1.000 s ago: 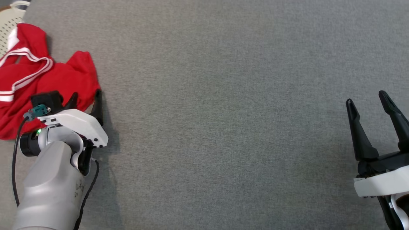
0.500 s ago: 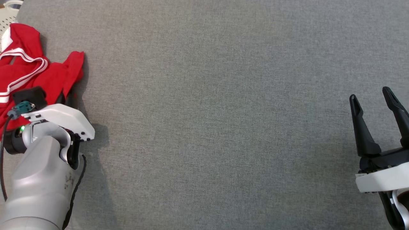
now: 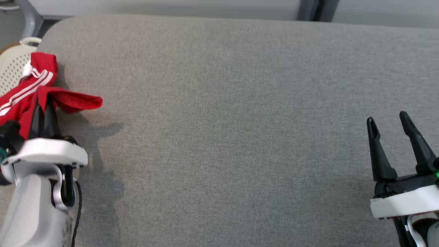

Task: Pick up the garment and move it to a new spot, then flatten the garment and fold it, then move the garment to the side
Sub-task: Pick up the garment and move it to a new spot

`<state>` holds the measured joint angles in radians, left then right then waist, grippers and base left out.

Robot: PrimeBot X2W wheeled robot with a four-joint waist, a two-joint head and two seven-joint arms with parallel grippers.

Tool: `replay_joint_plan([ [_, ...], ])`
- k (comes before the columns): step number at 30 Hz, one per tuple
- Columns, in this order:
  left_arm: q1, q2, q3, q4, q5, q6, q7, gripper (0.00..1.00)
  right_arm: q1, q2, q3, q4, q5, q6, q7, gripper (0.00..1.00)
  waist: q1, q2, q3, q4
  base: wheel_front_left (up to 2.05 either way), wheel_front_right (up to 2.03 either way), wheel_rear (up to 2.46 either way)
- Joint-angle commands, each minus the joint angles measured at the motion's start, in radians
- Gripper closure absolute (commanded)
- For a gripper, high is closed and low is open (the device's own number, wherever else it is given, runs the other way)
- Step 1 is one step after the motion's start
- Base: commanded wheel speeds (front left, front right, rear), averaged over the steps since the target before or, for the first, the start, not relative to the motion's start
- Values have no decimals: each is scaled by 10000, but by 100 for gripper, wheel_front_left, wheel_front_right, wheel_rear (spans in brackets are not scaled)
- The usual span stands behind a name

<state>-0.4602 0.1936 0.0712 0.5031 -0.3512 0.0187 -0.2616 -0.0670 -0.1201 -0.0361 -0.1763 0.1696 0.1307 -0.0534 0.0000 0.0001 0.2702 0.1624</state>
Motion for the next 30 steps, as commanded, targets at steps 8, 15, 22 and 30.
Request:
replay_joint_plan([
  [8, 2444, -415, 208, -2422, 481, 212, -41, 100, 609, 314, 110, 430, 46, 4, -226, 0, 0, -1, -1382, -725, 0, 0, 0],
  [15, 3666, -702, -353, -3610, 609, 203, 476, 100, 1083, 454, 6, 600, 18, 4, -242, 0, 0, -1, -1849, -1135, 0, 0, 0],
  [22, 4290, -900, -1120, -4525, 773, 177, 1225, 100, 1437, 547, 66, 636, -60, 2, -144, 0, 0, -1, -2254, -1947, 0, 0, 0],
  [30, 3622, -1069, -2290, -4450, 859, -365, 1759, 100, 1308, 607, 180, 601, 44, 4, -195, 0, 0, -1, -2056, -3062, 0, 0, 0],
])
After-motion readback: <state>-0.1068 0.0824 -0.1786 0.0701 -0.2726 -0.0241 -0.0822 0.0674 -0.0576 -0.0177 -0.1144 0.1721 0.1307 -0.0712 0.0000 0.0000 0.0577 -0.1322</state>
